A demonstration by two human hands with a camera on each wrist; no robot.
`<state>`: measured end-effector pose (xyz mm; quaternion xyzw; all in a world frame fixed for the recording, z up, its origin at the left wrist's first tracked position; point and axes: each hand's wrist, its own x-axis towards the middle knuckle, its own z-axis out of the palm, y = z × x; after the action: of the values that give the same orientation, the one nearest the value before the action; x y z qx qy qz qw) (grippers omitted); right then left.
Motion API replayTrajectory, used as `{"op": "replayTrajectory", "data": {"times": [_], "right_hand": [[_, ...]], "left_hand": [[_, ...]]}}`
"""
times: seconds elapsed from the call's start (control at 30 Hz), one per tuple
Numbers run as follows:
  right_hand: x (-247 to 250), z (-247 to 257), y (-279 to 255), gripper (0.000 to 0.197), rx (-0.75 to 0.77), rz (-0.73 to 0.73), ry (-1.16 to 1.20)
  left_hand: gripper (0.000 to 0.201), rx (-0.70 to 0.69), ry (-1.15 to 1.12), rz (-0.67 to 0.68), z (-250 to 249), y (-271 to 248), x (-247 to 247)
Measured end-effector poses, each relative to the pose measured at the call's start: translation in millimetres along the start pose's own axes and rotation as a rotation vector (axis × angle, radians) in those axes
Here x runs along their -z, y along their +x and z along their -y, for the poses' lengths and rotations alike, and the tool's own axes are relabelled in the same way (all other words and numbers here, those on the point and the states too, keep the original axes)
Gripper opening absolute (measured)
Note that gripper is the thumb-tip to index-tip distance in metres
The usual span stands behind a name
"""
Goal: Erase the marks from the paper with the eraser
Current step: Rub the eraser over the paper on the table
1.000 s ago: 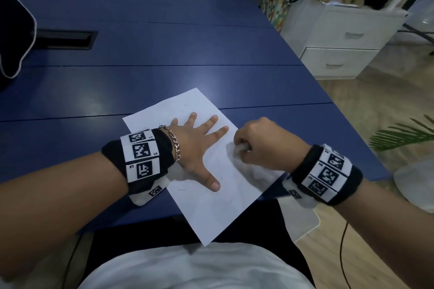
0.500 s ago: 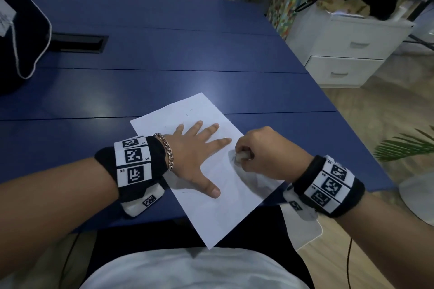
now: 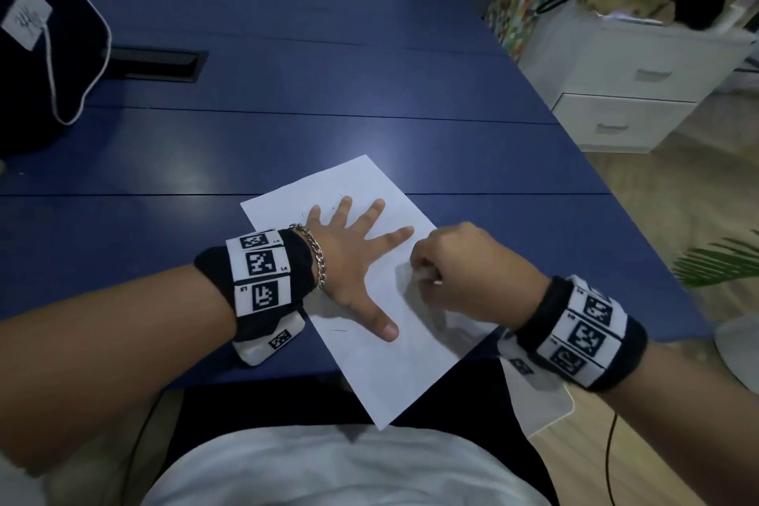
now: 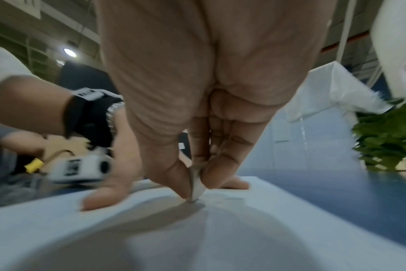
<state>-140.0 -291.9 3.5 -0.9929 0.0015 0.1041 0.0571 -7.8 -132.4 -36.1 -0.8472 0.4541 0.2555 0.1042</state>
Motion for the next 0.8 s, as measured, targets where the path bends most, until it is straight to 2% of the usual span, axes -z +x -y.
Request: {"op": "replayTrajectory", "data": {"times": [0.1, 0.27, 0.4, 0.47, 0.57, 0.63, 0.77, 0.8], "right_hand": [[0.6, 20.2, -7.4, 0.013, 0.103, 0.098, 0.027], [10.3, -8.8, 19.4, 0.010, -0.016, -0.032, 0.029], [5.7, 15.0, 8.4, 0.009, 0.144, 0.073, 0.049], [8.8, 14.1, 10.1, 0.009, 0.151, 0.115, 0.035], [15.8, -7.5, 25.0, 0.020, 0.046, -0.017, 0.043], [16.2, -8.0, 26.9, 0.018, 0.027, -0.060, 0.037], [13.0, 14.5, 9.2, 0.007, 0.137, 0.112, 0.079], [13.9, 10.1, 10.1, 0.006, 0.134, 0.110, 0.082]], "left_hand": [[0.151, -0.006, 0.012, -0.008, -0.4, 0.4, -1.2], [0.157, 0.003, 0.011, 0.005, 0.9, 1.5, -0.8], [0.162, 0.005, 0.003, 0.003, 1.3, 1.4, -1.6], [0.162, 0.002, 0.001, 0.006, 1.7, 1.3, -1.3], [0.162, 0.003, 0.007, 0.026, 0.6, 0.7, 1.6], [0.162, 0.005, 0.007, 0.032, 0.4, 0.4, 1.9], [0.162, 0.000, -0.002, 0.016, 1.8, 1.4, -1.0], [0.162, 0.003, 0.002, 0.021, 1.6, 1.1, -0.9]]}}
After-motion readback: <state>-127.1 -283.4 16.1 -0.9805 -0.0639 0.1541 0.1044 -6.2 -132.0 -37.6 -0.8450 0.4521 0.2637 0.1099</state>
